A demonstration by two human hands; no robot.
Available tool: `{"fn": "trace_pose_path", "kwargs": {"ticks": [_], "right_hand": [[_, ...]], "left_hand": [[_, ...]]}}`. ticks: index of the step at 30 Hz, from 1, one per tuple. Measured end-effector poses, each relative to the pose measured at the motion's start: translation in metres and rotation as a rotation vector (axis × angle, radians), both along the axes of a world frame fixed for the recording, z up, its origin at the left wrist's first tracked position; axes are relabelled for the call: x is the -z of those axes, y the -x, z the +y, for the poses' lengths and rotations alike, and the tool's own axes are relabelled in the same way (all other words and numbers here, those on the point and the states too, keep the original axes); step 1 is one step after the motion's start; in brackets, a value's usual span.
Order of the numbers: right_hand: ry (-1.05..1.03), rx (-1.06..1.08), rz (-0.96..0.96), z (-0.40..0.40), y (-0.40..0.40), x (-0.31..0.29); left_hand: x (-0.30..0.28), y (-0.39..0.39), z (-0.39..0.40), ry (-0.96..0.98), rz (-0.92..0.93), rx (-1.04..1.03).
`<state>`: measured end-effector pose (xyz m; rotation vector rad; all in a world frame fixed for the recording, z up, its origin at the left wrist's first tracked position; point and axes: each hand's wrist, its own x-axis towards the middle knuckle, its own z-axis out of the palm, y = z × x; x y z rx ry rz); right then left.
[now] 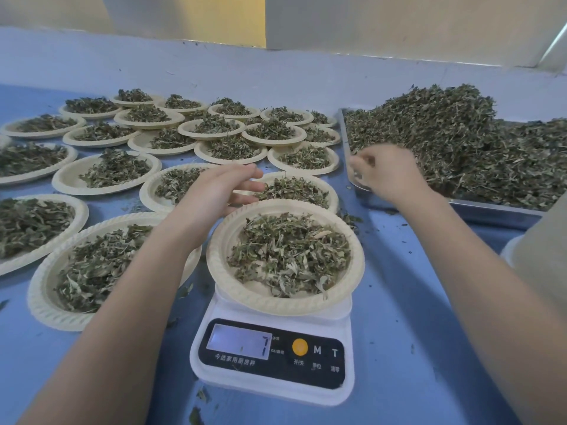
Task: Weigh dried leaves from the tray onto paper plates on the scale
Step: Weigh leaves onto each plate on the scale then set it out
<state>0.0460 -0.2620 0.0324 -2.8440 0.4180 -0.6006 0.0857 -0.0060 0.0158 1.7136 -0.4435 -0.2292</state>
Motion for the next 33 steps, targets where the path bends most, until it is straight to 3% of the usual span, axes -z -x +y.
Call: {"fn": "trace_pose_path", "kwargs": {"ticks": [2, 4, 10, 15, 19, 24, 29, 33], "right_hand": [[0.019, 0.062, 0.387, -0.009, -0.001, 0.012], [0.035, 0.088, 0.465, -0.013, 0.001, 0.019], [0.060, -0.020, 0.343, 0.008, 0.020, 0.023], [-0.383, -0.353, 0.176, 0.055, 0.062, 0.026], [-0.704, -0.344, 0.171, 0.071, 0.079, 0.030], [-0.846, -0.305, 0.065, 0.088, 0.088, 0.035], [-1.007, -0.231, -0.178, 0.098, 0.072, 0.021], [-1.235, -0.202, -0.166, 0.100, 0.044, 0.001]], "left_hand": [[0.000, 0.000, 0.000, 0.000, -0.006, 0.006], [0.001, 0.000, 0.000, 0.002, -0.009, 0.009], [-0.002, 0.004, 0.006, 0.020, -0.025, -0.022], [0.013, 0.026, 0.024, -0.001, -0.039, -0.024], [0.022, 0.051, 0.035, 0.054, 0.010, -0.079], [0.020, 0.074, 0.028, 0.011, 0.031, -0.123], [-0.003, 0.065, 0.017, 0.143, 0.013, -0.273], [-0.027, 0.049, 0.021, 0.135, 0.047, -0.396]]}}
